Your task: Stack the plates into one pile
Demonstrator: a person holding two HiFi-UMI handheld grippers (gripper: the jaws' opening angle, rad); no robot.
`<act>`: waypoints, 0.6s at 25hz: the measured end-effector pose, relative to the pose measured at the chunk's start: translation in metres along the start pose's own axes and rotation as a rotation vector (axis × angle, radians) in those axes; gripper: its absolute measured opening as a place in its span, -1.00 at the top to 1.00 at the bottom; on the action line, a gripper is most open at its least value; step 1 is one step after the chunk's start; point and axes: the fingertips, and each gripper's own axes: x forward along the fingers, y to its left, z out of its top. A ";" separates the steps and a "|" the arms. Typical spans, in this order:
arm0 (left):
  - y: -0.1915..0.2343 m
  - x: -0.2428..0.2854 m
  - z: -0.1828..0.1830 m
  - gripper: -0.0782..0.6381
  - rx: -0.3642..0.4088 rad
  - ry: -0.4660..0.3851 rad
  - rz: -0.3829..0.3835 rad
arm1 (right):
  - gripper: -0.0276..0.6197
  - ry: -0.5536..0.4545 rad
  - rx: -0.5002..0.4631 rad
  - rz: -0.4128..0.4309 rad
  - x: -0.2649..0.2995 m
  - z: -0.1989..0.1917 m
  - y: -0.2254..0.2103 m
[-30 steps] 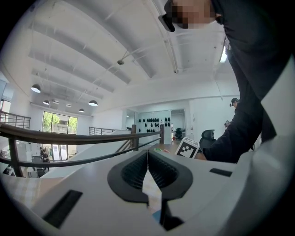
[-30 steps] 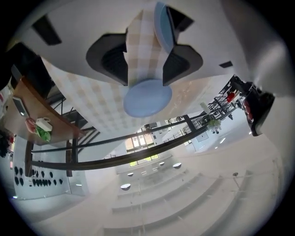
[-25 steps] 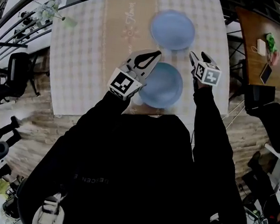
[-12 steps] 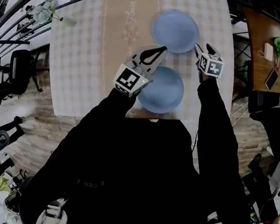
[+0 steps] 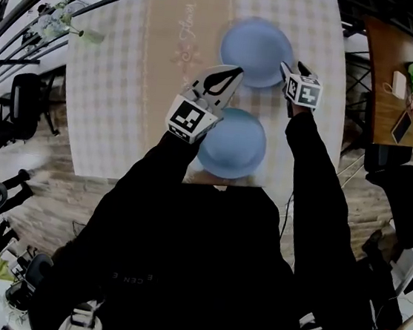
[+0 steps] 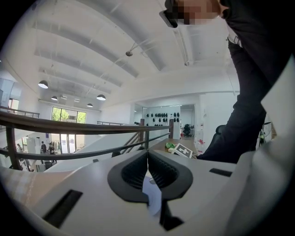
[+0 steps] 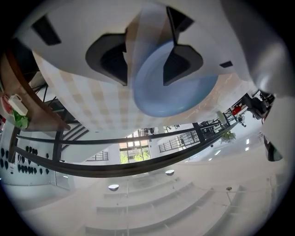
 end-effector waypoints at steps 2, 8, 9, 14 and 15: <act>0.004 0.005 -0.005 0.73 -0.007 0.002 0.008 | 0.14 -0.002 -0.006 0.010 0.012 -0.003 -0.001; 0.013 0.012 -0.014 0.73 -0.029 0.008 0.031 | 0.17 -0.009 -0.009 -0.021 0.030 -0.001 -0.008; 0.014 0.013 -0.014 0.73 -0.033 0.008 0.036 | 0.18 -0.005 -0.002 -0.028 0.034 -0.002 -0.010; 0.012 0.013 -0.020 0.73 -0.039 0.016 0.043 | 0.27 -0.001 0.008 -0.035 0.043 -0.005 -0.013; 0.012 0.012 -0.021 0.73 -0.041 0.017 0.045 | 0.27 0.003 -0.005 -0.030 0.045 -0.005 -0.012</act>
